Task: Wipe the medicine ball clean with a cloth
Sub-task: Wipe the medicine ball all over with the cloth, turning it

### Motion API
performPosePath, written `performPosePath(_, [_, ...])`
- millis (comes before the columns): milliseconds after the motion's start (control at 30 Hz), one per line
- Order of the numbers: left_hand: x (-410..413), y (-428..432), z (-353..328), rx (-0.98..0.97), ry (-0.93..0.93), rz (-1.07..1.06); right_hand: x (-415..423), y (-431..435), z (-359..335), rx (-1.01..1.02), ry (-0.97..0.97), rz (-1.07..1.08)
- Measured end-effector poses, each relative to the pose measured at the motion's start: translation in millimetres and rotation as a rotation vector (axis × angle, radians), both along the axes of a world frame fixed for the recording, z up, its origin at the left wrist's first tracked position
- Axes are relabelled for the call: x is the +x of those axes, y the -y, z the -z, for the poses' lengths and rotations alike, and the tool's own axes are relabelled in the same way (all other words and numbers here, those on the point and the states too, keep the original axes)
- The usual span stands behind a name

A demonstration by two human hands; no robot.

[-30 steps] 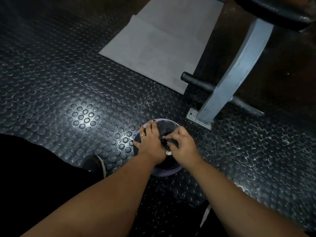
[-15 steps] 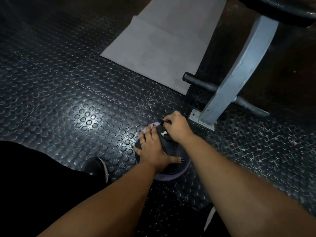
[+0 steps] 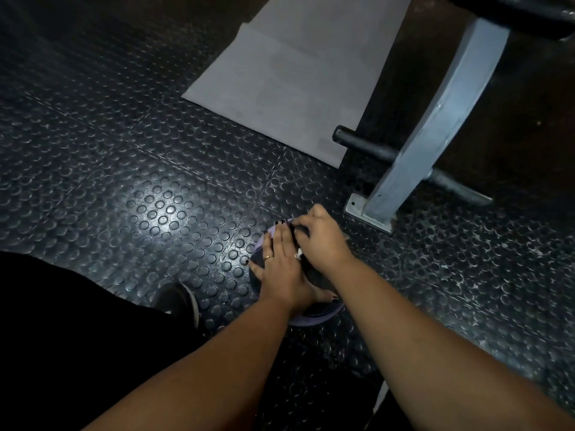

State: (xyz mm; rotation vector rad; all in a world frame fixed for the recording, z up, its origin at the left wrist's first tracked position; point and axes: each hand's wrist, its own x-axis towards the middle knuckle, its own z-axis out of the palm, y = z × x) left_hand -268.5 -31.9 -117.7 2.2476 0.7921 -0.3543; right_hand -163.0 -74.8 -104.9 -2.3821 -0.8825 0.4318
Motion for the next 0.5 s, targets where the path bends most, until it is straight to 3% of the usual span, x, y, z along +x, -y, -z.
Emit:
performPosePath(200, [4, -2, 8, 0.0, 0.056, -0.039, 31, -27, 6, -0.194, -0.061, -0.004])
performPosePath(500, [16, -21, 7, -0.04, 0.067, -0.053, -32, 45, -4, 0.123, -0.074, 0.095])
